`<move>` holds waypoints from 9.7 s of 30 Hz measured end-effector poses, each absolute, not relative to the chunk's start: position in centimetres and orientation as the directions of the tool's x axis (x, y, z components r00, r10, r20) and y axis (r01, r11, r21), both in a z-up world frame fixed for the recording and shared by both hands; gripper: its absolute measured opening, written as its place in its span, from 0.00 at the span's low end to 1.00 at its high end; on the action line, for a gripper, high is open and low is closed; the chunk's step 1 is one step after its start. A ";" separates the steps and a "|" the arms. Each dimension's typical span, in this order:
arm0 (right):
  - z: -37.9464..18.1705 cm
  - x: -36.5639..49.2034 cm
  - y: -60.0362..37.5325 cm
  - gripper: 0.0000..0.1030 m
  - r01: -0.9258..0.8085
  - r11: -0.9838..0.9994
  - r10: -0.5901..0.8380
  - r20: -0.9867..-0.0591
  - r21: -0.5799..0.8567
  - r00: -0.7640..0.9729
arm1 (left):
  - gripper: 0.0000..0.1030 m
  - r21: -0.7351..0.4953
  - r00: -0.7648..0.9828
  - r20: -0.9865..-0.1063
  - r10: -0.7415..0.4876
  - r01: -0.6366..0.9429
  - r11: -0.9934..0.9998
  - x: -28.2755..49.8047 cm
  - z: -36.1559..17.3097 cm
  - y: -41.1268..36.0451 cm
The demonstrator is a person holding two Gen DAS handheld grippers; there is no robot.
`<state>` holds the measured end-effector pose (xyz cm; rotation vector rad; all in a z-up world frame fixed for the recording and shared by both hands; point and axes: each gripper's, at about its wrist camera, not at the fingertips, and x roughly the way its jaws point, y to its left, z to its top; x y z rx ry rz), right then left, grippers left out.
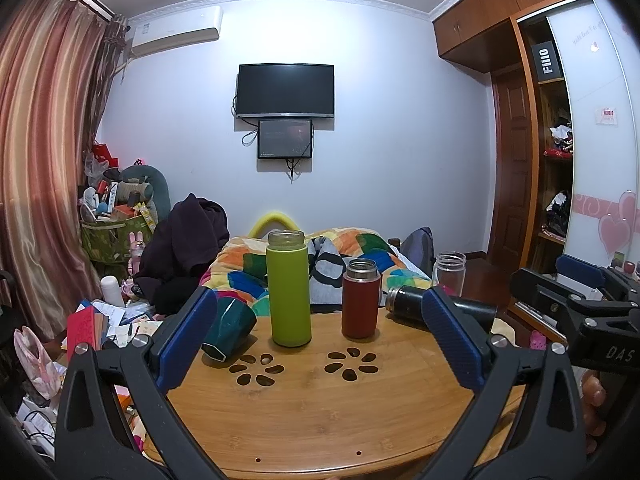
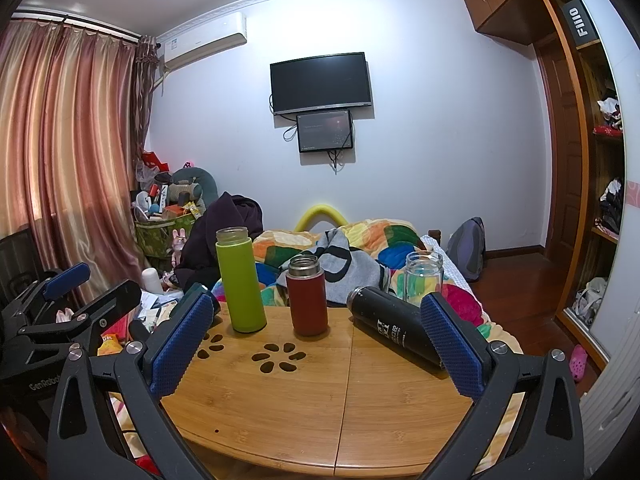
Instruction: Flip cup upside down
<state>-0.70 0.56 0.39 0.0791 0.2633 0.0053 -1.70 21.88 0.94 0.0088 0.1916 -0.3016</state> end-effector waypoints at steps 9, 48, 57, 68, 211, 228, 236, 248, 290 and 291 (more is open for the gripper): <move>-0.4 0.8 -1.1 1.00 0.024 0.995 0.007 -0.298 0.101 0.955 | 1.00 -0.036 0.922 -0.267 -0.282 0.283 0.958 4.8 -1.5 21.8; -4.7 3.0 -3.9 1.00 0.063 0.990 -0.007 -0.394 0.130 0.919 | 0.62 -0.008 0.720 -0.564 -0.405 0.486 0.874 15.7 -6.5 17.3; -5.3 1.3 -3.2 1.00 0.070 0.995 -0.032 -0.418 0.077 0.908 | 0.62 0.003 0.640 -0.545 -0.542 0.648 0.762 8.5 -5.9 15.7; -5.9 0.8 -2.7 1.00 0.056 0.996 -0.024 -0.434 0.063 0.900 | 0.62 -0.046 0.587 -0.532 -0.610 0.700 0.713 6.9 -5.7 14.8; -5.2 2.9 4.5 0.61 -0.285 0.958 0.250 -0.422 -0.021 0.871 | 0.20 -0.065 0.611 -0.512 -0.604 0.673 0.737 9.3 -5.5 16.2; -0.6 9.4 5.2 0.61 -0.303 0.952 0.288 -0.459 0.042 0.841 | 0.20 -0.144 0.647 -0.476 -0.595 0.610 0.779 10.7 -5.4 20.4; -0.3 11.2 6.8 0.61 -0.320 0.948 0.278 -0.495 0.002 0.823 | 0.20 -0.141 0.653 -0.482 -0.584 0.600 0.787 11.1 -6.1 20.9; -0.3 13.4 6.6 0.61 -0.296 0.954 0.270 -0.527 0.036 0.806 | 0.47 -0.114 0.701 -0.459 -0.545 0.562 0.819 10.6 -6.1 21.7; 2.9 -3.0 2.3 1.00 -0.090 0.995 0.097 -0.308 0.036 0.946 | 1.00 -0.035 0.909 -0.231 -0.346 0.348 0.937 -0.7 0.8 23.1; 2.8 -3.1 2.4 1.00 -0.089 0.995 0.096 -0.310 0.038 0.946 | 1.00 -0.034 0.911 -0.232 -0.342 0.343 0.939 -0.9 0.8 23.1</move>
